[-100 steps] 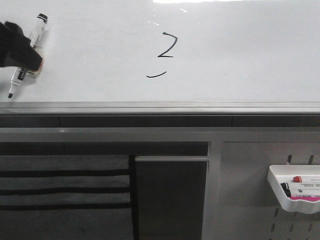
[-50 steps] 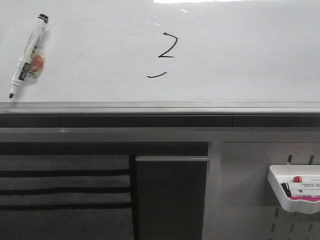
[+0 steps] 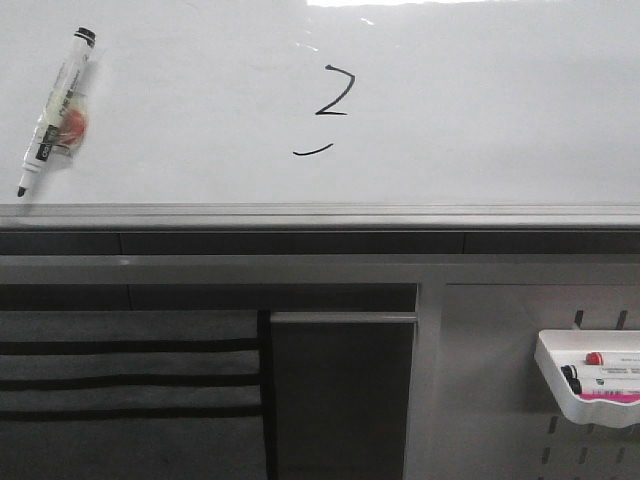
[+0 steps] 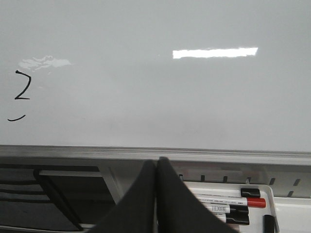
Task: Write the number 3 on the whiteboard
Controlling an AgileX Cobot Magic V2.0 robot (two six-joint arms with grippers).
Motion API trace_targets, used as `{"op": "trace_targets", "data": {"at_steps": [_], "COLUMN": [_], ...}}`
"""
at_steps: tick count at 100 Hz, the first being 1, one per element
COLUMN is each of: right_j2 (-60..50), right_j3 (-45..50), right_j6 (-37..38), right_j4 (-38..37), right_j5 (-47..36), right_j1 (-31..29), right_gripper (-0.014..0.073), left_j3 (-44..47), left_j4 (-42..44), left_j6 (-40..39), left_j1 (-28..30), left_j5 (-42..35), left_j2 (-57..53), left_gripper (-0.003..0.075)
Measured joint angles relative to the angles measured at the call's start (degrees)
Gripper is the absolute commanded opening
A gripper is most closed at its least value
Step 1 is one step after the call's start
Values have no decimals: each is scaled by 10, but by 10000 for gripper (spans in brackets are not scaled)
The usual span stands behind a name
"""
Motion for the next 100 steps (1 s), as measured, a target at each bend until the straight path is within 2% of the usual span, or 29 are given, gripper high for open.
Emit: {"op": "trace_targets", "data": {"at_steps": [45, 63, 100], "right_j2": [0, 0, 0], "right_j3": [0, 0, 0], "right_j6": [1, 1, 0], "right_j4": [0, 0, 0], "right_j5": [-1, -1, -1], "right_j1": [0, 0, 0], "right_gripper": [-68, -68, -68], "left_j3": [13, 33, 263], "left_j4": [-2, -1, -24], "left_j6": [0, 0, 0], "left_j1": [-1, -22, -27], "left_j5": [-5, -13, -162], "left_j2": [-1, -74, -308], "left_gripper": [-20, -20, -20]}}
